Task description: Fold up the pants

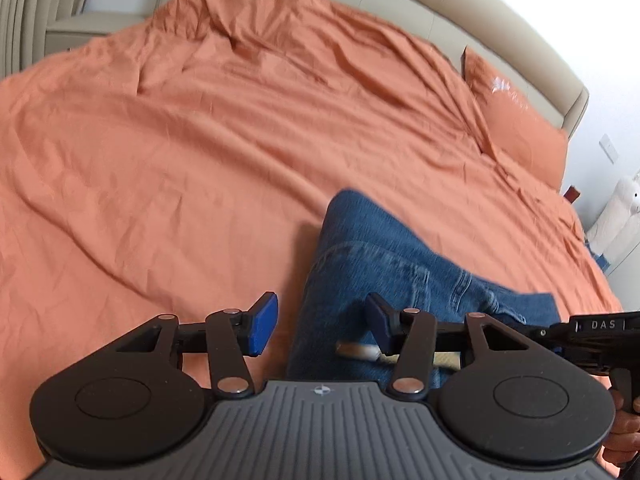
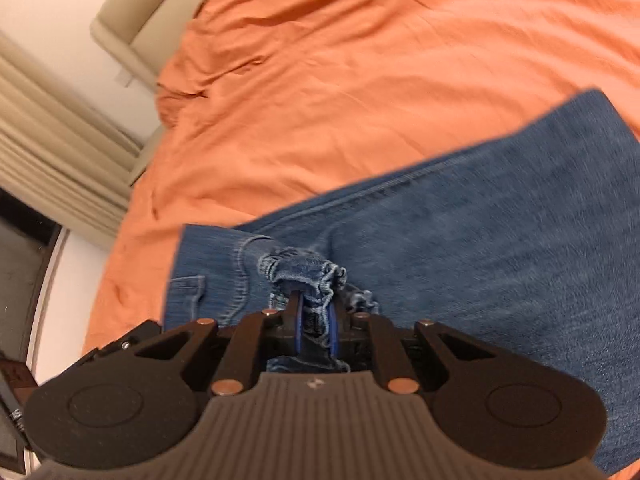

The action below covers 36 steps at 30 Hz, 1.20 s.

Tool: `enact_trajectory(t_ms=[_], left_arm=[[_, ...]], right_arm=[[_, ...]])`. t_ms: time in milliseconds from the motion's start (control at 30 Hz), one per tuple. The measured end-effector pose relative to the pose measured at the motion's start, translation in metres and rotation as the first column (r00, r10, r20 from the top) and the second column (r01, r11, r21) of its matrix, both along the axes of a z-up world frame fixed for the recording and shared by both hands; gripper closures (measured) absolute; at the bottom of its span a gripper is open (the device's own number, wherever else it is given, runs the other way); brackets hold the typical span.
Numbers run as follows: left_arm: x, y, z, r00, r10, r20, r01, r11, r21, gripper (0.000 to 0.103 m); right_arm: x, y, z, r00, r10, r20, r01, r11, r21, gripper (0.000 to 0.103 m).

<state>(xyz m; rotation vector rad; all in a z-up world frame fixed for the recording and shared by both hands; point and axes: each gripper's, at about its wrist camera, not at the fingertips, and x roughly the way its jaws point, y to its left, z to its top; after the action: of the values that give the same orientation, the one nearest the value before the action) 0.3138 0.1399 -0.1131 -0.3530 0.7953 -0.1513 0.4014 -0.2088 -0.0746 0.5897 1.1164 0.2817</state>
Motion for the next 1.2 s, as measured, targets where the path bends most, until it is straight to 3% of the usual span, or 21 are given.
enact_trajectory(t_ms=[133,267,433,467,500,533,633,800,933,1067,1200], left_arm=[[0.006,0.002,-0.005,1.0,-0.002,-0.017,0.002,0.999,-0.036,0.044],[0.007,0.002,-0.007,1.0,-0.017,-0.018,0.016,0.999,-0.038,0.044],[0.007,0.001,-0.006,1.0,-0.025,-0.018,0.025,0.999,-0.031,0.044],[0.007,0.0,-0.006,0.999,-0.028,-0.018,0.027,0.999,-0.025,0.044],[0.007,-0.001,-0.006,0.999,-0.03,-0.018,0.029,0.999,-0.021,0.044],[0.007,-0.001,-0.005,0.999,-0.031,-0.016,0.031,0.999,-0.017,0.044],[0.005,-0.001,-0.001,1.0,-0.02,0.015,0.02,1.0,-0.019,0.044],[-0.006,0.025,0.018,0.991,0.068,0.113,-0.056,0.993,-0.106,0.044],[-0.008,0.042,0.016,0.989,0.111,0.102,-0.09,0.979,-0.185,0.046],[-0.006,0.028,0.016,0.993,0.055,0.102,-0.036,0.984,-0.175,0.045],[-0.008,0.002,0.02,0.992,-0.04,0.118,0.055,0.991,-0.12,0.045]], right_arm=[[0.005,-0.001,-0.006,0.999,-0.02,-0.034,0.02,1.0,0.013,0.088],[0.002,-0.002,0.0,0.999,0.016,-0.031,-0.014,0.998,0.063,0.056],[0.0,0.007,-0.026,0.996,0.035,-0.085,-0.03,0.998,0.057,0.053],[-0.001,0.006,-0.031,0.996,0.018,-0.09,-0.011,0.997,0.079,0.056],[-0.001,0.005,-0.035,0.996,0.01,-0.09,0.0,0.994,0.111,0.072],[-0.001,0.004,-0.036,0.996,0.006,-0.093,0.007,0.99,0.144,0.077],[-0.001,0.012,-0.021,0.998,0.04,-0.05,-0.036,0.995,0.096,0.09],[0.01,0.03,0.046,0.993,0.107,0.043,-0.108,0.994,0.034,0.094],[0.022,0.043,0.116,0.98,0.168,0.11,-0.164,0.985,-0.05,0.094],[0.029,0.03,0.168,0.973,0.175,0.149,-0.157,0.98,-0.125,0.094],[0.026,-0.012,0.183,0.981,0.118,0.156,-0.089,0.979,-0.185,0.094]])
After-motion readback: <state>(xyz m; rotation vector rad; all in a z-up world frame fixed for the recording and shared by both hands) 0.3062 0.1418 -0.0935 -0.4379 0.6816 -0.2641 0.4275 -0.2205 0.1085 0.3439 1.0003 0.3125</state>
